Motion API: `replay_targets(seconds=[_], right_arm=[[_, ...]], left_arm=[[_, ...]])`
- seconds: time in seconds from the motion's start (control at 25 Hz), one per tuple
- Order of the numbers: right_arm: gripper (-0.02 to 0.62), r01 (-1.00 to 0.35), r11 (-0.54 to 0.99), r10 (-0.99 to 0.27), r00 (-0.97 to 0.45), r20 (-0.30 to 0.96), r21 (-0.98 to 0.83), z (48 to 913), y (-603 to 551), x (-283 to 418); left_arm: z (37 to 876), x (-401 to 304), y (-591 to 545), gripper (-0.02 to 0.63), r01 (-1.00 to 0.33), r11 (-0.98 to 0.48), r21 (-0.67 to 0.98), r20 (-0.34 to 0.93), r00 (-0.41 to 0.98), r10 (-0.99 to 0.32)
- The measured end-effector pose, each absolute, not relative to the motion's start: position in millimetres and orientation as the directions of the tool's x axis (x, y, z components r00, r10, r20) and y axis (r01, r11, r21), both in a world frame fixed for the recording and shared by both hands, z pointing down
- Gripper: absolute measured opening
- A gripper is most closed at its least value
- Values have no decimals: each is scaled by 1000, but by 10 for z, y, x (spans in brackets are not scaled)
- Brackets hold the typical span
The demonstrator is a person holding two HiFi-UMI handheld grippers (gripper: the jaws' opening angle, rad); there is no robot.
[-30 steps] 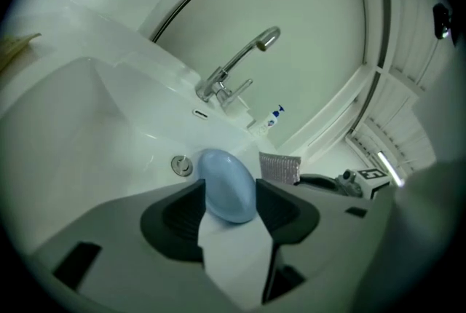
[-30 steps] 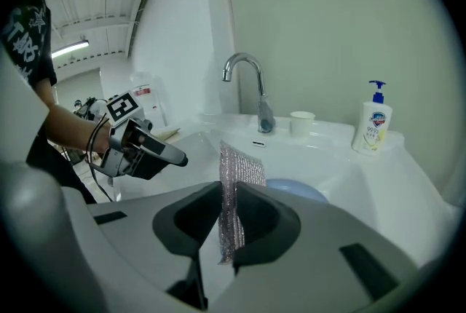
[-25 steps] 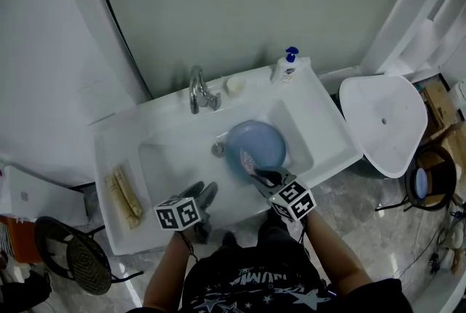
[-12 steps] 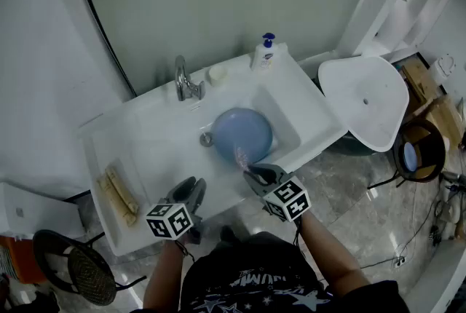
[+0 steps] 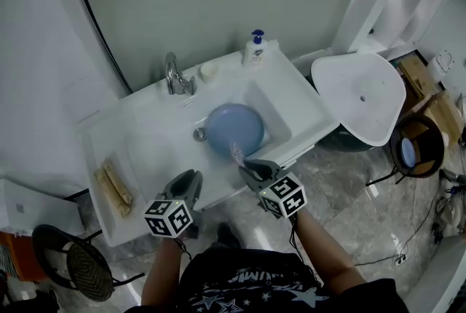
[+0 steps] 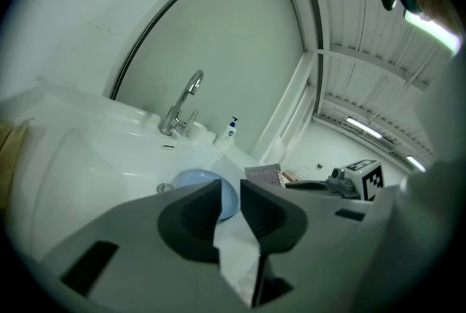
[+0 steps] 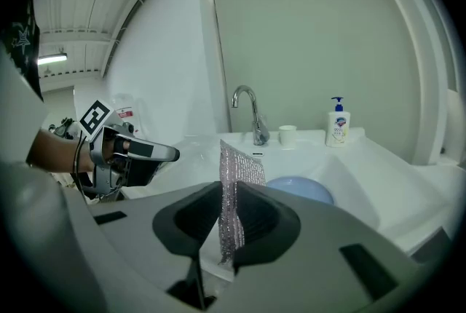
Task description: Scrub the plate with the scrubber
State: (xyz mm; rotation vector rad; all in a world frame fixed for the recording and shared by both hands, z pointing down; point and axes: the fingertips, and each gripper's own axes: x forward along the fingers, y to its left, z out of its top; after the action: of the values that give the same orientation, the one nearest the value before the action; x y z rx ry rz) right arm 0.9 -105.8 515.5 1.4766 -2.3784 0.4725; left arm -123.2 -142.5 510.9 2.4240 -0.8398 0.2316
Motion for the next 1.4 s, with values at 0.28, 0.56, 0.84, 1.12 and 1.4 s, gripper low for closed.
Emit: replay_targets(seconds=[0.28,0.56,0.84,1.12,1.4], right_arm=[[74,-896,423,-808,-441,391,-137,5102,-634,91],[74,-886,431,-803,-462,376,-170,5094,-101,172],[74,-878,459,-801,-475,364,-135,5063,392,81],[74,-877,464,-801,-474,365,-123,5045,981,81],[74,-875,463,-799,-480,362,-139,5046,1430,67]], left_arm=[[4999,-1085,-945,61,-622,-663,416,334,783,-525],[4966,-942,-381,58,-630,-661,408,336,777,-533],[4929,-949,144,43,-641,-649,409,321,767,-555],[4891,-987,648,40,-654,-652,385,321,757,-569],[4912,-1029,1076,40,-667,-654,356,328,745,-581]])
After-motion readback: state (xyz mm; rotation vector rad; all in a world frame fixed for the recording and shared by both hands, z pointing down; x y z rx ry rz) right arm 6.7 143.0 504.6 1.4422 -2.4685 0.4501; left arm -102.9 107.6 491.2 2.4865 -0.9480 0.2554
